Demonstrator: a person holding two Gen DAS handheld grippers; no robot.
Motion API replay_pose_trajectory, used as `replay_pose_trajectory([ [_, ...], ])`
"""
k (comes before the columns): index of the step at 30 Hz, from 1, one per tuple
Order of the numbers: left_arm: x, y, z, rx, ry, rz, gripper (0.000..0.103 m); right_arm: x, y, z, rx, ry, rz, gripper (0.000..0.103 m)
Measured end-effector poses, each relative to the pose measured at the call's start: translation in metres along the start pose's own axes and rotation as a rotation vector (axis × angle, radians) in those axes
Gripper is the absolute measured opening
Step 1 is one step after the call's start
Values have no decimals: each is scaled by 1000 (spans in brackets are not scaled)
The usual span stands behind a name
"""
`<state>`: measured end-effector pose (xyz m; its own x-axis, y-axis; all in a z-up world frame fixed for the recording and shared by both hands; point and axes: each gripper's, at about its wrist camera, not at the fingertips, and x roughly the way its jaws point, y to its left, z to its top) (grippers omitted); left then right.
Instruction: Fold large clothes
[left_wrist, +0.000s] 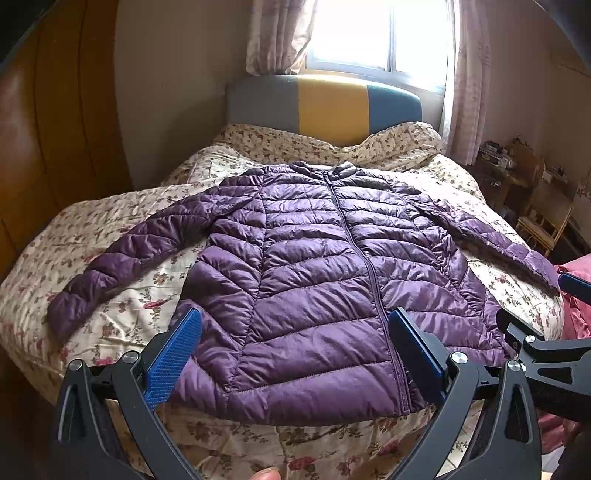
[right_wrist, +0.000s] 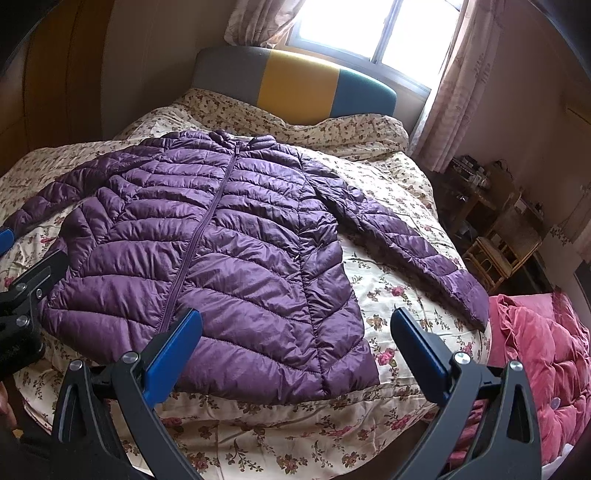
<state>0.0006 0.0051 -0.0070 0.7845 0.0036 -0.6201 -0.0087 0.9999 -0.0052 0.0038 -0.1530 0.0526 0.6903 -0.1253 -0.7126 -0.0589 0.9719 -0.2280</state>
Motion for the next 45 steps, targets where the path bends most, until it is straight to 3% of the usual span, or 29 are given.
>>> replay_pose_trajectory([
  [19, 0, 0, 3, -2, 1, 1, 100, 5, -1, -2, 0, 9, -4, 101],
  [31, 12, 3, -1, -20, 43, -9, 100, 19, -3, -4, 14, 39, -7, 101],
  [40, 37, 8, 1, -27, 95, -2, 100, 53, -17, 6, 50, 81, -46, 101],
  [45, 65, 18, 8, -64, 133, -48, 100, 94, -44, 11, 70, 145, -137, 100],
])
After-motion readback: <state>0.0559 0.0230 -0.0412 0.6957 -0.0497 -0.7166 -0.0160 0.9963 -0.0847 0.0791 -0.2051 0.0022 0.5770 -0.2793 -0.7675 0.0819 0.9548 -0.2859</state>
